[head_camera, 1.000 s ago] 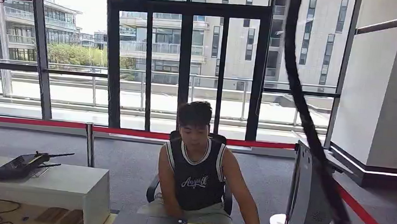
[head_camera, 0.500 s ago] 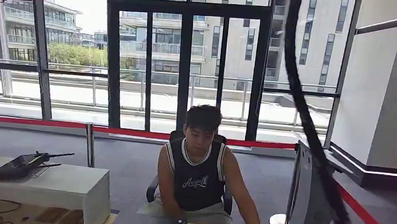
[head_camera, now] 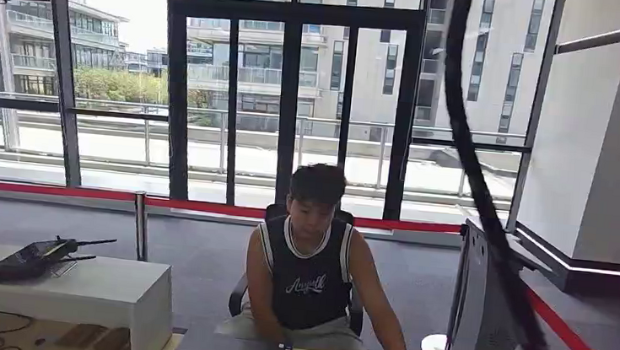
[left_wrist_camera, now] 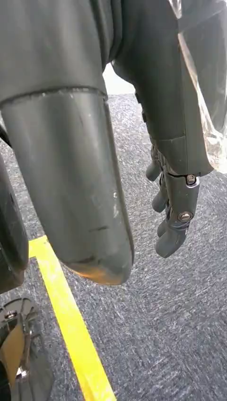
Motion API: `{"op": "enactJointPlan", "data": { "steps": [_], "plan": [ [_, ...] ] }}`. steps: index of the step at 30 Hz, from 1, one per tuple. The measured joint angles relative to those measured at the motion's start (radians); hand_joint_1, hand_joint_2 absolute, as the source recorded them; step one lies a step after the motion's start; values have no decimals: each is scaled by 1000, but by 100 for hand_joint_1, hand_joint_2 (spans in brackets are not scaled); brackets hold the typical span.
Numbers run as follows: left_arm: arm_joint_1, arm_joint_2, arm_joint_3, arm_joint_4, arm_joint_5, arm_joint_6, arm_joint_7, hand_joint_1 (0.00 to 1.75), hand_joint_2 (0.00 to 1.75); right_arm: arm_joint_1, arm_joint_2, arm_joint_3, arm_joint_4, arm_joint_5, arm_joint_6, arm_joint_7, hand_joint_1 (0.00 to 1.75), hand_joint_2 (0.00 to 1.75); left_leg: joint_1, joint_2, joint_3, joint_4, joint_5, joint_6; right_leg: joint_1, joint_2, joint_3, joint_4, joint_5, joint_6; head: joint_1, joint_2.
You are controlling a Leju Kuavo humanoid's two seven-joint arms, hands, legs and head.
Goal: Pass the card to the sensor for recognition and then transmit it.
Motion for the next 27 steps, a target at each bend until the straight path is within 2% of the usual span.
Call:
{"op": "enactJointPlan", "data": {
  "steps": [11, 15, 27],
  "plan": [
    [0, 0, 0, 0, -6, 2, 3, 0, 0, -12, 21, -6, 129, 88, -142, 32, 0, 175, 0, 0, 0, 0, 0, 0, 0, 0, 0, 0, 0, 0, 0, 0],
    [0, 0, 0, 0, -6, 3, 3, 0, 0, -29, 29, -11, 199, 96, -185, 24, 0, 175, 0, 0, 0, 0, 0, 0, 0, 0, 0, 0, 0, 0, 0, 0],
    [-1, 0, 0, 0, -4, 7, 5, 0, 0, -46, 57, -31, 345, 64, -199, -4, 0, 175, 0, 0, 0, 0, 0, 0, 0, 0, 0, 0, 0, 0, 0, 0]
  ]
}}
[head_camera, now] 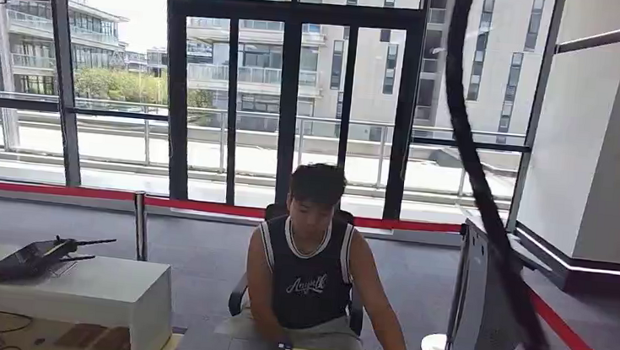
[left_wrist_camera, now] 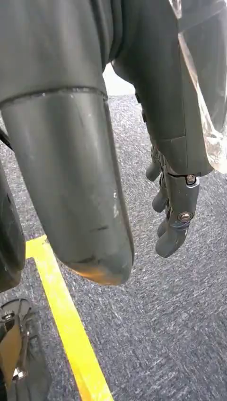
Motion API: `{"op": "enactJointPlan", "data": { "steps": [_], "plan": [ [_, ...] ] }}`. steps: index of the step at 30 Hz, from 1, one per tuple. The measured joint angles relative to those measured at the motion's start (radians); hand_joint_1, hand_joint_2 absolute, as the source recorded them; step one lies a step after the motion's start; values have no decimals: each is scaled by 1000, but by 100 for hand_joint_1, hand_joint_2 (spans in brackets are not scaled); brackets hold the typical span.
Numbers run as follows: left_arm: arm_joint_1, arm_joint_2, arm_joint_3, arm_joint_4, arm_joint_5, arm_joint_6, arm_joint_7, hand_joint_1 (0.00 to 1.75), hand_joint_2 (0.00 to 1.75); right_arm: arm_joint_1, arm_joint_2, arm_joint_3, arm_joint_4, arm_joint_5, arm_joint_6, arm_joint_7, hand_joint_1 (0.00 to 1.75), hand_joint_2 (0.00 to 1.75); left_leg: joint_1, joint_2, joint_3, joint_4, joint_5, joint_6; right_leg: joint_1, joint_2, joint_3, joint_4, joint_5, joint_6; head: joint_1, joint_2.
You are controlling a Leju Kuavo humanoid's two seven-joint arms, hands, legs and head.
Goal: Pass the card to the sensor for recognition and then transmit it.
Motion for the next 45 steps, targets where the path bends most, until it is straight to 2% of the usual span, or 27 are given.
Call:
{"op": "enactJointPlan", "data": {
  "steps": [14, 22, 34, 35, 36, 45],
  "plan": [
    [0, 0, 0, 0, 2, 0, -1, 0, 0, -13, 20, -3, 68, -19, -24, -23, 0, 175, 0, 0, 0, 0, 0, 0, 0, 0, 0, 0, 0, 0, 0, 0],
    [0, 0, 0, 0, 0, 0, 1, 0, 0, -18, 31, -3, 85, -31, -69, -42, 0, 175, 0, 0, 0, 0, 0, 0, 0, 0, 0, 0, 0, 0, 0, 0],
    [0, 0, 0, 0, 2, 4, 2, 0, 0, -19, 39, -4, 86, -27, -67, -41, 0, 175, 0, 0, 0, 0, 0, 0, 0, 0, 0, 0, 0, 0, 0, 0],
    [0, 0, 0, 0, 2, 5, 2, 0, 0, -19, 39, -4, 87, -28, -67, -41, 155, 175, 0, 0, 0, 0, 0, 0, 0, 0, 0, 0, 0, 0, 0, 0],
    [0, 0, 0, 0, 2, 5, 3, 0, 0, -19, 39, -4, 87, -31, -66, -42, 175, 175, 0, 0, 0, 0, 0, 0, 0, 0, 0, 0, 0, 0, 0, 0],
    [0, 0, 0, 0, 3, 6, 6, 0, 0, -20, 47, -19, 102, -55, -56, -60, 175, 175, 0, 0, 0, 0, 0, 0, 0, 0, 0, 0, 0, 0, 0, 0]
  ]
}}
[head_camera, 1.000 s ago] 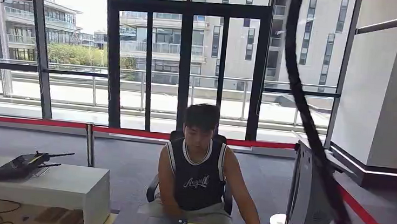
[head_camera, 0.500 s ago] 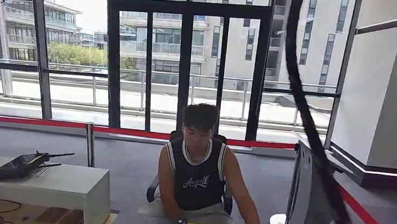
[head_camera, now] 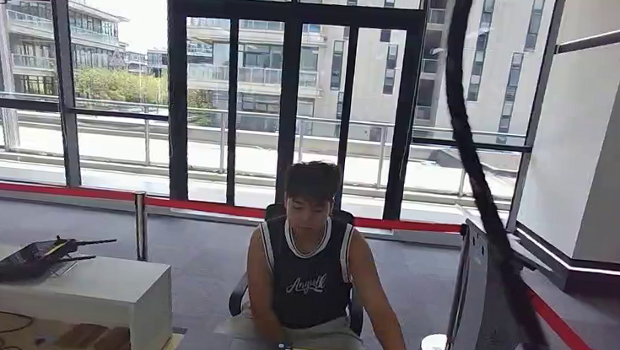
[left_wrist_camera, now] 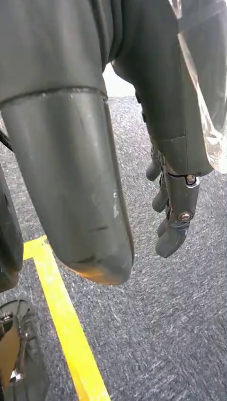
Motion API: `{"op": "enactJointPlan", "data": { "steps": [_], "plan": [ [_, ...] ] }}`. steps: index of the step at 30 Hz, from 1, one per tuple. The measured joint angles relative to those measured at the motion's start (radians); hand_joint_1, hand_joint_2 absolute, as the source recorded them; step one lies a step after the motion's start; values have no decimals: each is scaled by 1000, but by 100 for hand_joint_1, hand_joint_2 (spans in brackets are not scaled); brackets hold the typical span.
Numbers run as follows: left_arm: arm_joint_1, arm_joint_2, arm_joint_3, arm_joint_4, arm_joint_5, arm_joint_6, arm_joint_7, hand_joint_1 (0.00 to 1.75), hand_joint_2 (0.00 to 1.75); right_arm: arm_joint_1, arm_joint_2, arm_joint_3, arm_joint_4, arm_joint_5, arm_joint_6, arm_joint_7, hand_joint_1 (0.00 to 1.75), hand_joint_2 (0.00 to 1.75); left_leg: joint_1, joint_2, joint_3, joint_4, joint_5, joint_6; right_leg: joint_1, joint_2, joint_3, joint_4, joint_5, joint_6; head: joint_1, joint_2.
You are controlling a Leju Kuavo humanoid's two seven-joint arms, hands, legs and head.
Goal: Pass the card to the sensor for recognition and then transmit it.
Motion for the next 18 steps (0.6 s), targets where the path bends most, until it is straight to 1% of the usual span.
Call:
{"op": "enactJointPlan", "data": {
  "steps": [18],
  "plan": [
    [0, 0, 0, 0, -3, 0, -4, 0, 0, -8, 5, -10, 8, -9, -2, 0, 175, 175, 0, 0, 0, 0, 0, 0, 0, 0, 0, 0, 0, 0, 0, 0]
  ]
}}
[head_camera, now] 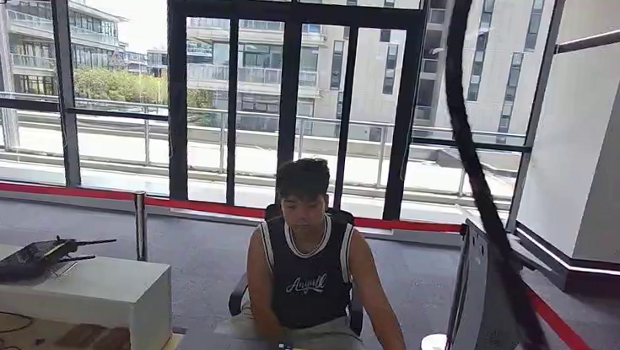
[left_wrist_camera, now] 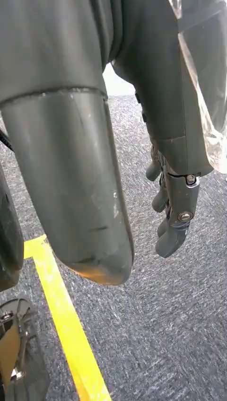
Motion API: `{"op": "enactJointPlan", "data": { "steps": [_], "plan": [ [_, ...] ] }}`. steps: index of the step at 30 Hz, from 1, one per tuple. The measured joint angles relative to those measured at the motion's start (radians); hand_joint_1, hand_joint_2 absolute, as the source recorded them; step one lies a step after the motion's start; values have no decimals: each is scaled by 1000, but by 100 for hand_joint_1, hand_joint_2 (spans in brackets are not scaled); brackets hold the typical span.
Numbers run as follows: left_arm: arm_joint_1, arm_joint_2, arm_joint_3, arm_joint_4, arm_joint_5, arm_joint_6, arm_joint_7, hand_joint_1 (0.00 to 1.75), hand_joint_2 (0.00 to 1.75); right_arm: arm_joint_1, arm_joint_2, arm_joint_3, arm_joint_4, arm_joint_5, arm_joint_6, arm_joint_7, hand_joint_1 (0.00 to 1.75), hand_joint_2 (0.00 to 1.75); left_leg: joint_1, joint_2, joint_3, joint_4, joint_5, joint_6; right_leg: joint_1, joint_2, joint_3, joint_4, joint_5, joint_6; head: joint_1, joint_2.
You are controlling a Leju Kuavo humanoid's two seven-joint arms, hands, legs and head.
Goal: Pass the card to the sensor for recognition and then transmit it.
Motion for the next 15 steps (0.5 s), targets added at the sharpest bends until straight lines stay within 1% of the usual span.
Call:
{"op": "enactJointPlan", "data": {
  "steps": [15],
  "plan": [
    [0, 0, 0, 0, -3, 0, 0, 0, 0, -1, 0, -1, 0, -5, -3, 0, 175, 175, 0, 0, 0, 0, 0, 0, 0, 0, 0, 0, 0, 0, 0, 0]
  ]
}}
